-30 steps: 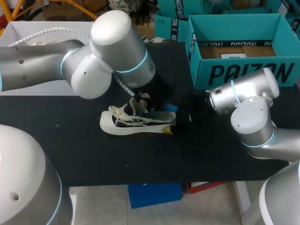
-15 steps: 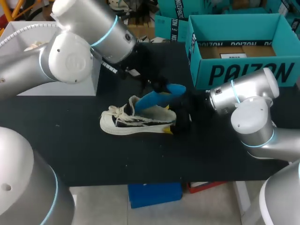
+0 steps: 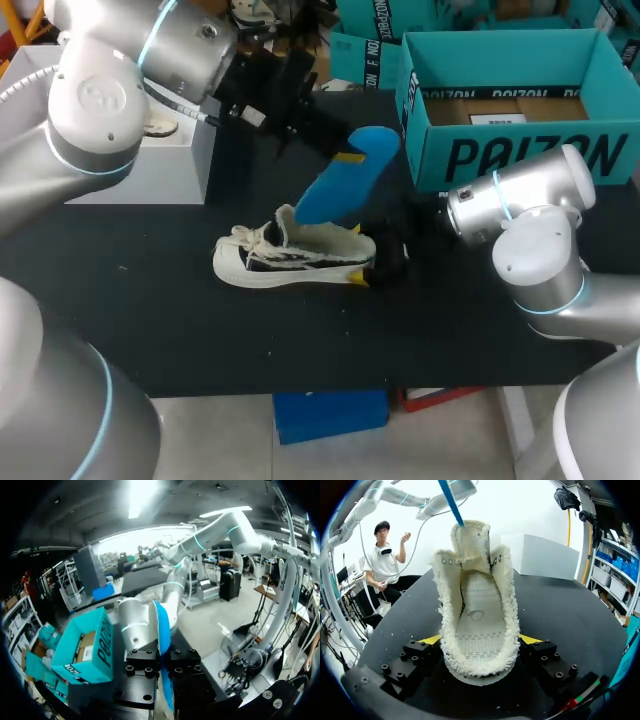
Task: Take the shoe out of the shoebox, open the shoe tongue, remove and reinsert the insole, then place the shoe into the shoebox
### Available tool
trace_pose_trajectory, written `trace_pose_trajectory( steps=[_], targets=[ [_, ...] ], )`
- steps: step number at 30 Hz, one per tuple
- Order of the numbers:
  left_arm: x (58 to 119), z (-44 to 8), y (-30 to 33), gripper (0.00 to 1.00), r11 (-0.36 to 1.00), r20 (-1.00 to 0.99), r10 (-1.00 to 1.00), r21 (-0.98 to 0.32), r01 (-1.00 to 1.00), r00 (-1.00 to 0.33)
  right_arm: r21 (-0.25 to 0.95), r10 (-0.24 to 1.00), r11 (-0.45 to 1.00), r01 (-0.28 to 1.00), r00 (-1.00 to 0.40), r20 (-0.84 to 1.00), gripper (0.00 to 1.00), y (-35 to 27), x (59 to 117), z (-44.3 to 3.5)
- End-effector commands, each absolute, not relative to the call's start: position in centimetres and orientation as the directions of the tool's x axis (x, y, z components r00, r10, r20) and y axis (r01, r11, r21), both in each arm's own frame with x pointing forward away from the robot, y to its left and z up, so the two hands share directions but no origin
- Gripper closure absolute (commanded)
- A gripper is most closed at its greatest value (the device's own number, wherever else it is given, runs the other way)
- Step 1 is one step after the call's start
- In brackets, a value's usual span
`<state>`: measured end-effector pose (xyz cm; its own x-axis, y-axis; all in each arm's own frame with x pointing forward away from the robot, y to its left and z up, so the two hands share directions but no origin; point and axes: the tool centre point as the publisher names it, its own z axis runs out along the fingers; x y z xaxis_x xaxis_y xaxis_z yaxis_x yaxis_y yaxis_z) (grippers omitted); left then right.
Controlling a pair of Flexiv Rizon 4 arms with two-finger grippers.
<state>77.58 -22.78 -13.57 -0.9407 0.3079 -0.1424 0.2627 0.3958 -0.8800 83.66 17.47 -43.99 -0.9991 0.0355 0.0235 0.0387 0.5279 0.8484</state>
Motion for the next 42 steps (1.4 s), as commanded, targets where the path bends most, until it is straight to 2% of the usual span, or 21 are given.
trace_pose_trajectory(
  steps=[1, 5, 25, 30, 36, 42],
  targets=[
    [77.1, -13.8, -21.7, 1.00, 0.196, -0.098, 0.310, -0.967, 0.164, -0.946, 0.848, 0.036, 0.529, 0.040, -0.999, 0.025, 1.00, 17.5, 83.8, -44.3],
    [76.3, -14.2, -21.4, 1.00, 0.121, -0.020, 0.308, -0.991, 0.060, -0.951, 0.848, 0.036, 0.529, 0.040, -0.999, 0.025, 1.00, 17.5, 83.8, -44.3],
    [76.3, -14.2, -21.4, 1.00, 0.121, -0.020, 0.308, -0.991, 0.060, -0.951, 0.848, 0.036, 0.529, 0.040, -0.999, 0.025, 1.00, 17.5, 83.8, -44.3],
    [76.2, -15.0, -20.2, 1.00, 0.070, 0.127, 0.295, -0.991, -0.111, -0.947, 0.848, 0.036, 0.529, 0.040, -0.999, 0.025, 1.00, 17.5, 83.8, -44.3],
    [76.0, -13.4, -19.1, 1.00, 0.019, 0.167, 0.278, -0.986, -0.168, -0.946, 0.848, 0.036, 0.529, 0.040, -0.999, 0.025, 1.00, 17.5, 83.8, -44.3],
    [75.2, -11.8, -18.4, 1.00, -0.038, 0.278, 0.347, -0.950, -0.310, -0.896, 0.848, 0.036, 0.529, 0.040, -0.999, 0.025, 1.00, 17.5, 83.8, -44.3]
  ],
)
